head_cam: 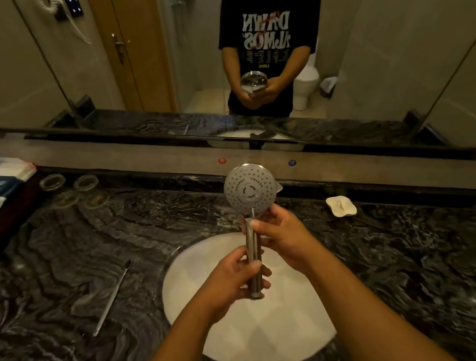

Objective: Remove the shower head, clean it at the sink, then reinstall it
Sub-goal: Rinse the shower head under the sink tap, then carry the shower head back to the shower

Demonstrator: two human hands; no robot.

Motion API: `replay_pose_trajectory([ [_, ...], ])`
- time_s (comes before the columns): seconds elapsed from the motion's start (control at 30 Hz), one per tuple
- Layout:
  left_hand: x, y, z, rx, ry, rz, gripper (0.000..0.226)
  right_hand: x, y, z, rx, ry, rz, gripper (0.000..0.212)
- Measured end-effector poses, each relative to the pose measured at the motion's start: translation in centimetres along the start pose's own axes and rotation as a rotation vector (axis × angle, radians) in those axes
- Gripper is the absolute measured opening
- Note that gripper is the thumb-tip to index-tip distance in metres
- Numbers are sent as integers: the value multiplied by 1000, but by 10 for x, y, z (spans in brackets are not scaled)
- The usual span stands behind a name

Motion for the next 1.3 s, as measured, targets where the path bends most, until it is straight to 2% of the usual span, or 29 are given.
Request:
replay_pose_trajectory([
  [0.1,-8,-9,8,27,0,34,32,2,11,-1,-23,-12,-107,47],
  [0.2,-10,-25,15,60,22,43,33,4,28,2,-61,-33,-208,52],
  [0.4,-15,-50,17,118,50,38,30,8,54,-1,-130,-31,-253,39],
  [0.53,-20,-54,8,127,58,47,25,18,58,-6,-152,-32,-265,38],
  [0.67,-33,-46,-20,116,-44,65,25,47,57,-3,-129,90,-292,37],
  [0.77,-54,-32,-67,111,-223,35,26,98,43,2,-107,307,-326,35],
  [0.93,-82,1,-203,172,-740,-87,18,230,-1,-28,-44,733,-266,32],
  [1.03,-73,28,-297,184,-1036,-154,19,308,-31,-88,32,1013,-212,33],
  [1.13,-46,53,-391,197,-1273,-182,19,371,-52,-168,80,1224,-193,40],
  [1.3,17,98,-519,270,-1574,-247,25,438,-73,-313,115,1544,-225,45],
])
Point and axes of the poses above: each hand's wrist, its own z-axis towards the middle knuckle, its own x-axis out of the palm, y = z × x, the point moved 3 cm from there along z, towards the middle knuckle, and after that the axes turned 3 degrees about -z, right-handed, at the moved point
